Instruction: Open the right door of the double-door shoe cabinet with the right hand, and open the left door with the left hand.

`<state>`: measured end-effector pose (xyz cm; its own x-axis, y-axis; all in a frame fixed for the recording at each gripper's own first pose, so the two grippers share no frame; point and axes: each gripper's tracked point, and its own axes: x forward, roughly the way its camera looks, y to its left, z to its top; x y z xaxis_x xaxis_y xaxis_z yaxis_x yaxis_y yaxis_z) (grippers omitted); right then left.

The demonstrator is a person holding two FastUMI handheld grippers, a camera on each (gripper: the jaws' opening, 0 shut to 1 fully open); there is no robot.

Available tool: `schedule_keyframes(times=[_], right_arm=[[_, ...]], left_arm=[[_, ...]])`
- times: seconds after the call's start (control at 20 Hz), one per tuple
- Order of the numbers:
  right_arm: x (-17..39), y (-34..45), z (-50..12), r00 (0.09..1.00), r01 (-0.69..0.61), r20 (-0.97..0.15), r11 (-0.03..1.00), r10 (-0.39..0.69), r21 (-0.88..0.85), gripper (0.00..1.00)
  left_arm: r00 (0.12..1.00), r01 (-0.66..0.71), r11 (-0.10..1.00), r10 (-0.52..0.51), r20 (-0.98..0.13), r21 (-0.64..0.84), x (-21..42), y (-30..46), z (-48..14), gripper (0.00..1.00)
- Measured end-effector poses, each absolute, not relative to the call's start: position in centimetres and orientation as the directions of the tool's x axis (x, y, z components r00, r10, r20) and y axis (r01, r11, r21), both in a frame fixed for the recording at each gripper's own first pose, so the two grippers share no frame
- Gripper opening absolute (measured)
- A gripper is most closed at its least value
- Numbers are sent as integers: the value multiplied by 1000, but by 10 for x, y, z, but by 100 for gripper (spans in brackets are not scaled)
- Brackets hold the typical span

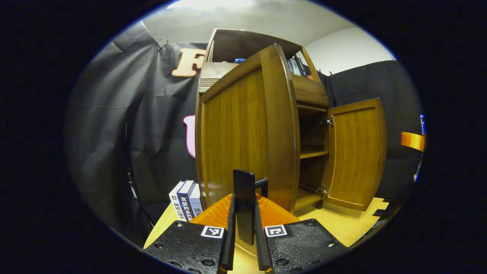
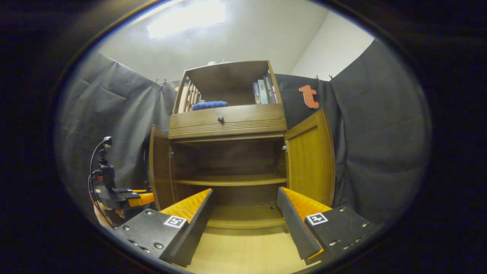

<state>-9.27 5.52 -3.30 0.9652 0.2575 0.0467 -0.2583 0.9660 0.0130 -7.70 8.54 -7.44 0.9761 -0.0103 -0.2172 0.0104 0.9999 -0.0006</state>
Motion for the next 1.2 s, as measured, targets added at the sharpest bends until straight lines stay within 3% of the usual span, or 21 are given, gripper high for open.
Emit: schedule_keyframes(times=[0.15,0.5,0.65,1.0,1.05,1.1,1.2], right_arm=[[-98,60,-30,963,-262,61,965,261,13,98],[-102,67,-25,962,-266,73,964,265,2,99],[-103,71,-25,957,-282,65,960,281,-5,99],[-106,69,-26,956,-287,46,957,288,-36,99],[-107,70,-25,955,-292,50,956,293,-37,94],[-106,69,-25,954,-294,53,955,295,-32,99],[-106,72,-25,952,-301,48,954,301,-13,99]], left_arm=[[976,-12,1000,16,-219,19,-81,99,-72,24],[968,-129,990,140,-209,64,-91,161,-58,12],[964,-106,994,112,-243,36,-94,177,-59,3],[959,-1,1000,-5,-282,-19,-96,208,-62,1],[961,11,1000,-15,-277,-19,-96,209,-61,1],[962,16,1000,-21,-273,-19,-96,210,-61,1],[964,24,1000,-28,-263,-19,-96,210,-61,2]])
